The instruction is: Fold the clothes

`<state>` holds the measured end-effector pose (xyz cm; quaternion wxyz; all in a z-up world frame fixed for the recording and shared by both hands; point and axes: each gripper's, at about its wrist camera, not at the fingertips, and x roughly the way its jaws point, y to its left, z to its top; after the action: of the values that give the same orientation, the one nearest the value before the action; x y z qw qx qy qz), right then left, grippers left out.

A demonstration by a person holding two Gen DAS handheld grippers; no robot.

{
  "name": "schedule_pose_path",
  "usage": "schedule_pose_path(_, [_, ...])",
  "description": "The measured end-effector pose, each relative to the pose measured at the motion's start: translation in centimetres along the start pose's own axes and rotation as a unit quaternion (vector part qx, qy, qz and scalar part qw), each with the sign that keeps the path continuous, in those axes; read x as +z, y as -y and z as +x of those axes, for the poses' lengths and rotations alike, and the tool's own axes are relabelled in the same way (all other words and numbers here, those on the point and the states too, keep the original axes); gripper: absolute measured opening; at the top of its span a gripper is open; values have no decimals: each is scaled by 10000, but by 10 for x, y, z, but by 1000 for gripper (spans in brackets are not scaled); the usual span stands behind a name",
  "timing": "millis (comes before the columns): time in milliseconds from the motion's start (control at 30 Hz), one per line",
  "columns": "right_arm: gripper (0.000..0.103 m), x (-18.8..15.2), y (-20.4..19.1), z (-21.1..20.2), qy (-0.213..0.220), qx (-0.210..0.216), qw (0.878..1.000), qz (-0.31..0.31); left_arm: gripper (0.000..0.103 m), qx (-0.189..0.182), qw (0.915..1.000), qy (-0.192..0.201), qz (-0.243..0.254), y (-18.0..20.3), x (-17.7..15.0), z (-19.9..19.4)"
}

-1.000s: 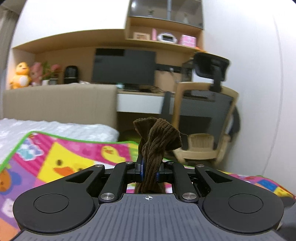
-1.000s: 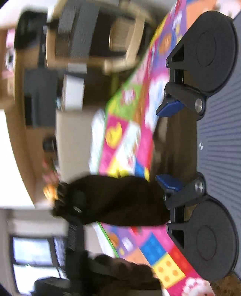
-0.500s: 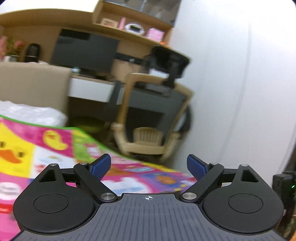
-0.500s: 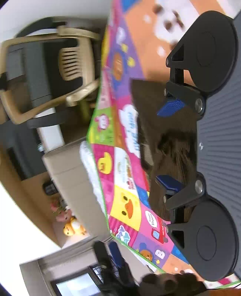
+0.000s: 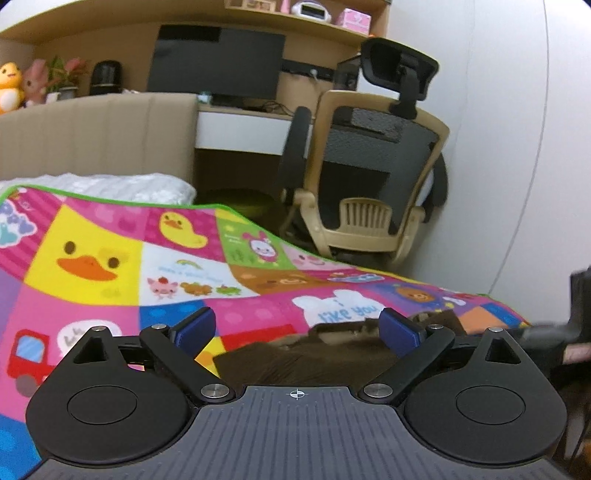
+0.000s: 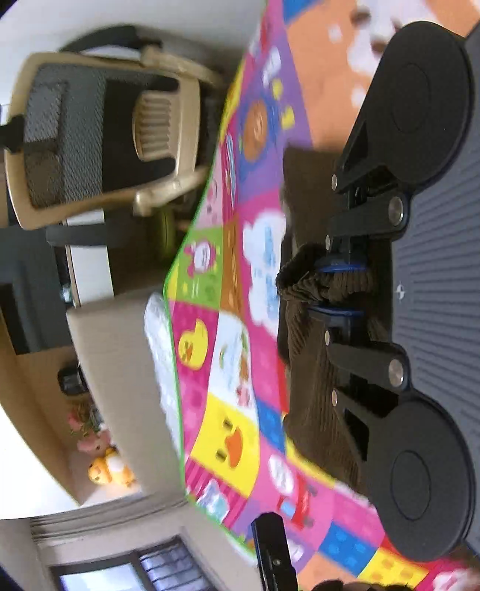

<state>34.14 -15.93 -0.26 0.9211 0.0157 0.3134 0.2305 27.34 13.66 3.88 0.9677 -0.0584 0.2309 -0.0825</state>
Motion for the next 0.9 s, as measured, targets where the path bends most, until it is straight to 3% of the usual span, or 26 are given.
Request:
schedule_pose_path(133, [20, -16, 11, 14, -367, -423, 9983, -188, 98, -157, 9995, -259, 85, 8, -17, 17])
schedule_pose_path(267, [34, -15, 16, 17, -503, -347, 9975, -340, 98, 231, 9952, -870, 376, 14, -37, 48])
schedule_pose_path(400, [44, 19, 47, 5, -111, -234, 9990, 363, 98, 484, 9907, -1113, 609, 5, -40, 56])
schedule_pose_path(467, [44, 29, 68, 15, -135, -339, 9963, 780, 98, 295, 9935, -1097, 53, -13, -30, 54])
schedule_pose_path(567, [44, 29, 93, 45, -376, -371, 9896, 1338, 98, -101, 9860, -1257, -1092, -42, -21, 65])
schedule_pose_path(733, [49, 20, 109, 82, -603, 34, 9738, 2190, 95, -91, 9762, -1479, -1581, -54, -30, 98])
schedule_pose_path(767, [45, 20, 106, 84, -602, 104, 9752, 2127, 89, -137, 9732, -1493, -1743, -57, -32, 103])
schedule_pose_path(800, [27, 20, 101, 85, -597, 170, 9775, 2013, 84, -187, 9698, -1504, -1910, -59, -34, 108])
schedule_pose_path(867, [11, 23, 87, 78, -598, 244, 9850, 1600, 74, -322, 9619, -1500, -2263, -63, -38, 115])
schedule_pose_path(900, [9, 25, 81, 66, -517, 261, 9887, 1385, 65, -354, 9609, -1485, -2311, -63, -39, 116])
